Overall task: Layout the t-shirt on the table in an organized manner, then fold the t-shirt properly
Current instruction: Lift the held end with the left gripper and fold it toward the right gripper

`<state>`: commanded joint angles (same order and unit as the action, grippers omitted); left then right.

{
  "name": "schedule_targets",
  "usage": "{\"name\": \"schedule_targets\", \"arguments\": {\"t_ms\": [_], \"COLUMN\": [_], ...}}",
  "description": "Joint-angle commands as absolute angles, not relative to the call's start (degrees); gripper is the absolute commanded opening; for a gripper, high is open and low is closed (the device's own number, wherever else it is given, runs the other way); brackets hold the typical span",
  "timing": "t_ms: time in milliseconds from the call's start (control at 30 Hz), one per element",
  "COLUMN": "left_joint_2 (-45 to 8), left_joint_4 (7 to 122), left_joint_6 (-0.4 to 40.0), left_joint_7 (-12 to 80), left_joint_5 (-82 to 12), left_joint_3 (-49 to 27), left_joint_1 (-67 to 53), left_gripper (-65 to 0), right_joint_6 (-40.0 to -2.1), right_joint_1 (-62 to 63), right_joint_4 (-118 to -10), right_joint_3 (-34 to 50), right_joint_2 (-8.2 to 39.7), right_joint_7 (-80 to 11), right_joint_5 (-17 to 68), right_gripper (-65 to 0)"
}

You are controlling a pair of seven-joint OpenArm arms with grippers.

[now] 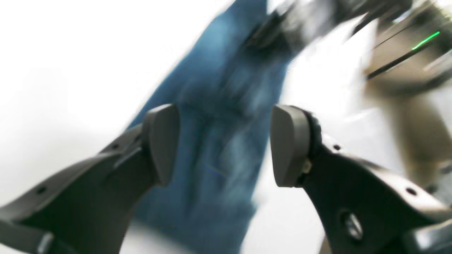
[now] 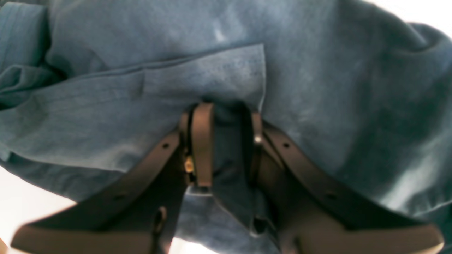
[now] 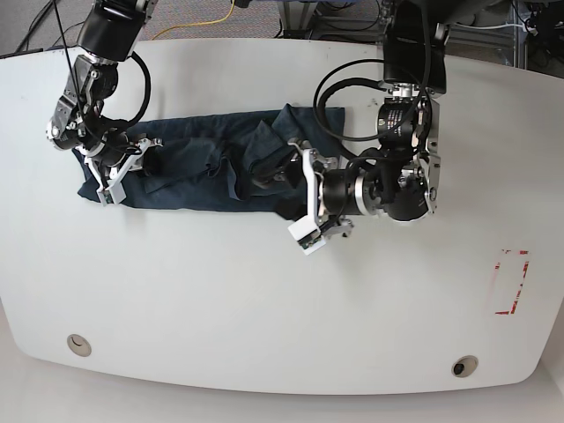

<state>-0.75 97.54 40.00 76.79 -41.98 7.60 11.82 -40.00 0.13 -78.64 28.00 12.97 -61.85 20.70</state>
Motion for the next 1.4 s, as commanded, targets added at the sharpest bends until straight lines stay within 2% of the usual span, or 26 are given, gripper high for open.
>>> {"name": "schedule_targets", "arguments": {"t_ms": [200,533,900,1400], "left_joint_2": [-3.6,-3.4,-3.4,0.7], "left_joint_4": [97.4,90.7,88.6,88.7], "left_joint_6": [40.0,40.0,40.0,40.0], "left_joint_7": [76.8,75.5,72.3,72.6], "left_joint_5": [-41.6,-39.8,-39.3,-39.3], "left_joint_3": [7.6,8.0,13.5,13.8], "left_joint_1": [9.1,7.5,7.2,7.5], "left_gripper": [-29.9,-30.1,-30.4,-30.6], "right_joint_6": [-40.0,-40.0,-40.0,-40.0], "right_joint_1": [0.1,0.0,0.0,-0.2], "right_joint_4": [-78.6,-78.6,-78.6,-78.6], "right_joint_3": [28.0,28.0,28.0,28.0], "right_joint_2": [12.9,11.8,11.8,11.7], "right_joint_7": [-61.8,-61.8,-61.9,-62.0], "right_joint_5": [20.7,20.7,20.7,20.7], "right_gripper": [-51.0,-51.0,-51.0,-51.0]}}
